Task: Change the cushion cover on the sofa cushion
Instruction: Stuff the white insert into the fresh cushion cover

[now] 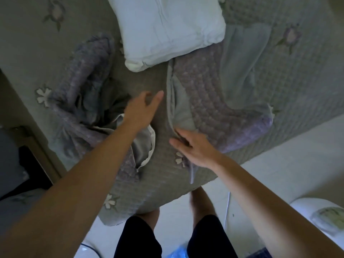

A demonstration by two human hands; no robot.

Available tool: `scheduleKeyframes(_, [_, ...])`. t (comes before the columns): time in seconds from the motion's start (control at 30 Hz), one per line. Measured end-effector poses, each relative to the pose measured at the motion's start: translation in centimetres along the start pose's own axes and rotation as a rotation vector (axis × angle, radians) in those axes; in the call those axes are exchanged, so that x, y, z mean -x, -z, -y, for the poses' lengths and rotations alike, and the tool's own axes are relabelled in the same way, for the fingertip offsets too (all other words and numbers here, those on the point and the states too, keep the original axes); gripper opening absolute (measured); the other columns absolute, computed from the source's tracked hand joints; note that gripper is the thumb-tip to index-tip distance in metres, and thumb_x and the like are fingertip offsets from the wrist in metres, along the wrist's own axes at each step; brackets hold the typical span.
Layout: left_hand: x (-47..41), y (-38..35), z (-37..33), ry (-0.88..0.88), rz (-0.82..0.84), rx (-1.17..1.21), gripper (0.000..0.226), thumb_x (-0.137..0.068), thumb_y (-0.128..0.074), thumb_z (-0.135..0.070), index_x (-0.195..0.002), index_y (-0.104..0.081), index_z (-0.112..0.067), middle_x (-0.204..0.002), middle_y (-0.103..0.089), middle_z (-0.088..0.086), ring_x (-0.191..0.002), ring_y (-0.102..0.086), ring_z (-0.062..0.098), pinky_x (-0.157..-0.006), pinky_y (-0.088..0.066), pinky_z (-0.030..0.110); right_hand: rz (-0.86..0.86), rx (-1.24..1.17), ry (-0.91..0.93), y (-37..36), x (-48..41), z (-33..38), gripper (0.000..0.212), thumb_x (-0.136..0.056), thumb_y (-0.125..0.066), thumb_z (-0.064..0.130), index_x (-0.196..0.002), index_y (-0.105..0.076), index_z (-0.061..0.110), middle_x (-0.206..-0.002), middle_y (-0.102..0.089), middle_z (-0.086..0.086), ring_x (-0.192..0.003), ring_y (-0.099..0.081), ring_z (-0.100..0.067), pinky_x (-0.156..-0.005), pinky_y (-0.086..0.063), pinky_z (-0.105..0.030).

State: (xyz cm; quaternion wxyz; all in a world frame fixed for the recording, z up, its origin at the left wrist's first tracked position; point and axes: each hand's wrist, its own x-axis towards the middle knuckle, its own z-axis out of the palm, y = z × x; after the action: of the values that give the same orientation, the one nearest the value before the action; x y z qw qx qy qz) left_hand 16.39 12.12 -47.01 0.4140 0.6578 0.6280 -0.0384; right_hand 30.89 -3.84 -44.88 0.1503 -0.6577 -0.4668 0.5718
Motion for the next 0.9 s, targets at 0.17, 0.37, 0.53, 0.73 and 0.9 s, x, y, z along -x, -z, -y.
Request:
scheduleKeyframes(0.17, [0.0,-4.7,-2.9,0.148,0.252,0.456,0.02,-0.097,-0.055,-0.021,-0.115,-0.059,-0.015,-0.11,-0.066,0.006,-0.102,-0.064,0.025,-0.083,-0.053,0.034,-0.434,0.318,-0.028,4.0,0.7,-3.5,0.045,-0.096,-0.05,0.053,-0.13,-0.059,0.026,-0.135,-0.054,-0.007,-0.121,-0.053,-0.025,-0.102,-0.045,-0.041])
scheduleKeyframes(0.37, [-0.5,-4.1,1.2,0.15,-0.022,-0.035,0.024,-0.099,-0.047,-0.021,-0.112,-0.055,-0.002,-0.118,-0.059,0.027,-0.109,-0.056,0.042,-0.086,-0.042,0.04,-0.763,-0.166,-0.857,9.6,2.3,-10.8,0.067,-0.089,-0.066,0.044,-0.142,-0.046,0.008,-0.138,-0.056,-0.018,-0.122,-0.056,-0.026,-0.098,-0.044,-0.035])
scheduleKeyframes(0.53, [0.3,-2.1,3.1,0.282,-0.13,-0.196,0.047,-0.096,-0.054,-0.023,-0.138,-0.042,-0.007,-0.134,-0.05,0.027,-0.119,-0.05,0.044,-0.095,-0.042,0.046,-0.373,-0.488,-0.599,7.2,3.8,-10.2,0.023,-0.096,-0.06,0.024,-0.117,-0.069,0.023,-0.096,-0.073,0.002,-0.084,-0.065,-0.011,-0.078,-0.051,-0.026])
scheduleKeyframes(0.73, [6.5,-5.0,1.0,0.075,-0.174,-0.37,0.065,-0.091,-0.06,-0.032,-0.147,-0.032,-0.016,-0.145,-0.033,0.021,-0.13,-0.033,0.042,-0.107,-0.029,0.052,-0.514,-0.933,-0.644,3.7,4.8,-10.1,0.029,-0.095,-0.064,0.023,-0.123,-0.065,0.02,-0.11,-0.072,-0.004,-0.105,-0.067,-0.021,-0.099,-0.051,-0.036])
scheduleKeyframes(0.9, [13.0,-8.8,-3.1,-0.294,0.031,-0.208,0.065,-0.081,-0.045,-0.074,-0.125,-0.058,-0.029,-0.114,-0.054,0.001,-0.1,-0.056,0.02,-0.088,-0.049,0.034,-0.51,-1.35,-0.453,5.7,5.2,-9.8,0.052,-0.092,-0.059,-0.005,-0.133,-0.045,0.025,-0.068,-0.068,0.001,-0.05,-0.059,-0.007,-0.048,-0.051,-0.02])
